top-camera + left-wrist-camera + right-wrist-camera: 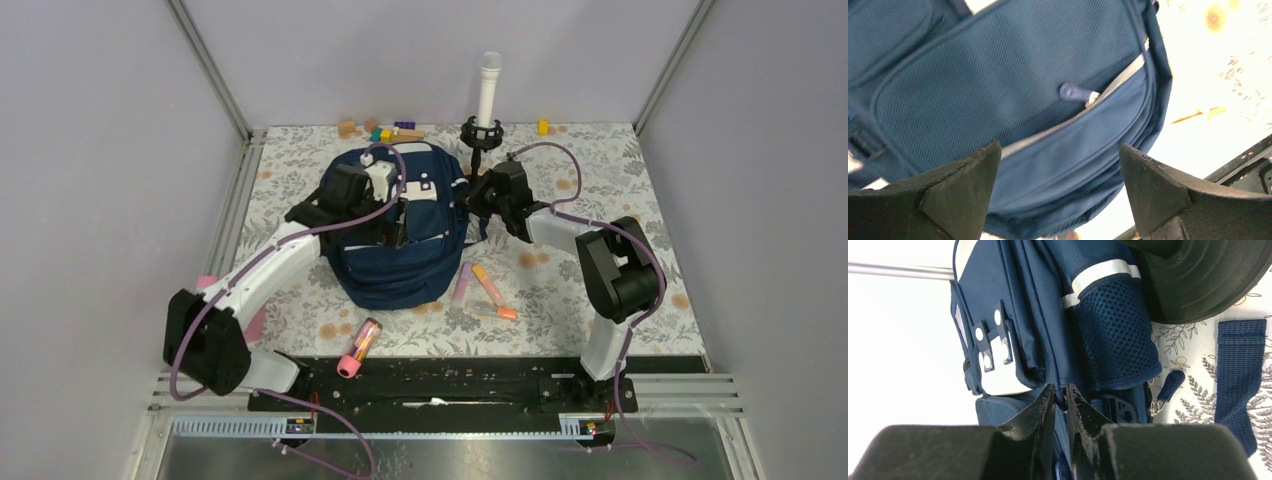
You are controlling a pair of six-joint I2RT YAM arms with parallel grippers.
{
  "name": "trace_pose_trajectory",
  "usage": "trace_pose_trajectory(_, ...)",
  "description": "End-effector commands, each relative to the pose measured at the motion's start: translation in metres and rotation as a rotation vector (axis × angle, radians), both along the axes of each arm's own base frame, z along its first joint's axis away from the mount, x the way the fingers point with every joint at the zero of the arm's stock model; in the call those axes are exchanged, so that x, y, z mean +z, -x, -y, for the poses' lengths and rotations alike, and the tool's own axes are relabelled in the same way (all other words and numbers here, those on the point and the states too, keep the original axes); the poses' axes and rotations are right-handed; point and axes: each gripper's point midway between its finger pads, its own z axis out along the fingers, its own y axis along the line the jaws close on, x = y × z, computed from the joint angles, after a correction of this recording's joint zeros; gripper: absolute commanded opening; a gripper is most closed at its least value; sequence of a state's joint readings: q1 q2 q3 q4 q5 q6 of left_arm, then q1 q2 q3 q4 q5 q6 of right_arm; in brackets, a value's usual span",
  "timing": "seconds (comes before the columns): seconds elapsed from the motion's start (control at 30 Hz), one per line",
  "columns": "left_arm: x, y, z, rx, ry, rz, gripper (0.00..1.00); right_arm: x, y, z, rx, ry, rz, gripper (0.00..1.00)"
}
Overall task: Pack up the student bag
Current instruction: Unzip the student bag at the center of the board.
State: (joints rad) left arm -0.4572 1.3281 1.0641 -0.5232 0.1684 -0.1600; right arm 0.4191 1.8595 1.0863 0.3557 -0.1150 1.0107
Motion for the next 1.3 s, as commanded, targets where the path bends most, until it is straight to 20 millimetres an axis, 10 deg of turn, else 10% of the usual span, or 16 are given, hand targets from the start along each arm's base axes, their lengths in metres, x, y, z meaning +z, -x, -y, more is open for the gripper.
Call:
trace_pose_trajectory(0.0,0.025,-0.033,0.044,-0.038,0.12,0.03,0.92,0.013,0.006,0.006,0.043,0.076,0.076,0.0)
trace_pose_trajectory(0.27,-0.004,-0.055,0.08,-0.067,0.159,-0.057,0.92,-0.01,0.019,0.008,0.1,0.118,0.08,0.0)
trace_pose_trajectory(0.6,-0.036,-0.065,0.074,-0.017,0.154,-0.133,0.92,-0.015,0.042,0.02,0.149,0.218,0.178,0.0)
trace_pose_trajectory(1.27,-0.003,-0.065,0.074,-0.058,0.12,0.03,0.93,-0.03,0.094,0.031,0.31,0.448,0.22,0.0)
